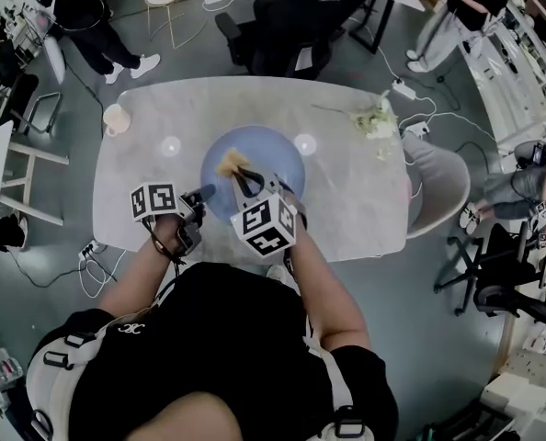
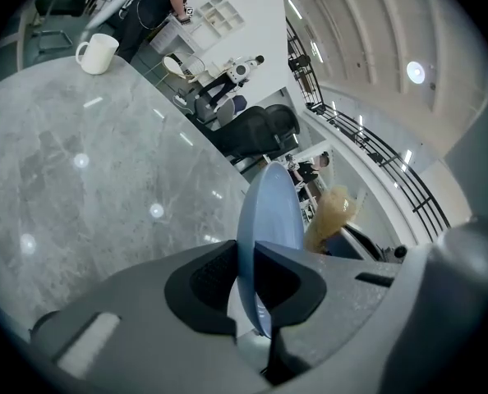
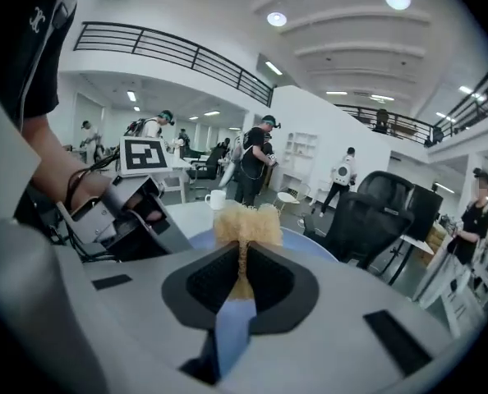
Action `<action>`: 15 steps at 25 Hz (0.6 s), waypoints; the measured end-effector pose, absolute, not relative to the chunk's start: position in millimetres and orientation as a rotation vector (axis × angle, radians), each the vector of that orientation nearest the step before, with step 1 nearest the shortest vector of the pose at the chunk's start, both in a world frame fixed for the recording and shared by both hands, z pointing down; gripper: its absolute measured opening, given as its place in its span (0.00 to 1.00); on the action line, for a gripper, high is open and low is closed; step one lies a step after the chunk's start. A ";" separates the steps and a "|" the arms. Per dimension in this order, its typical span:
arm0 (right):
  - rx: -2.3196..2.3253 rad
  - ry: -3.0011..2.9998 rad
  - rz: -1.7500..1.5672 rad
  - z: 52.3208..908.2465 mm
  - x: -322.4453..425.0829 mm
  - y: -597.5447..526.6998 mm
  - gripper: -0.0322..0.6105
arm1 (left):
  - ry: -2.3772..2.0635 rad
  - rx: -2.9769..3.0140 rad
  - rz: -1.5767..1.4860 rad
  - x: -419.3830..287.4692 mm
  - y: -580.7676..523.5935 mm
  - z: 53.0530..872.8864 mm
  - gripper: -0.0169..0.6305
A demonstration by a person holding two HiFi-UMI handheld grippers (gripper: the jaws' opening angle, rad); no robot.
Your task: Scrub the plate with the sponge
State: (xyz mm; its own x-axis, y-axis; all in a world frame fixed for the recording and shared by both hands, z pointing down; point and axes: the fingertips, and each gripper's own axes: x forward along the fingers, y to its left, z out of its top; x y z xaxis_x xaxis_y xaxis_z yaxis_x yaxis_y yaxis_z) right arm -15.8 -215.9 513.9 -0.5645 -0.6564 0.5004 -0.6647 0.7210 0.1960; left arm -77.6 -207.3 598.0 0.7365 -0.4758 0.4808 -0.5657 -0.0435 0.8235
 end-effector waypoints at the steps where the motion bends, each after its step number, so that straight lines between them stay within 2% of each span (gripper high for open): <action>1: 0.977 -2.372 0.006 515.2 -19.9 -219.0 0.10 | -0.836 1.685 0.091 -75.6 -204.8 596.8 0.09; 15: 0.881 -2.240 -0.089 535.0 -34.4 -238.8 0.10 | -0.825 1.823 0.186 -68.6 -188.8 573.9 0.09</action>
State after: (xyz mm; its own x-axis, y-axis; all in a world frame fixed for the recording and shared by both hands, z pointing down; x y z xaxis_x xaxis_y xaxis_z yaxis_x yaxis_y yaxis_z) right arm -34.4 -238.8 535.0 -0.5096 -0.6179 0.5988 -0.5684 0.7642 0.3048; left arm -68.6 -188.8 573.9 0.7475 -0.4471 0.4913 -0.6146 -0.1847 0.7669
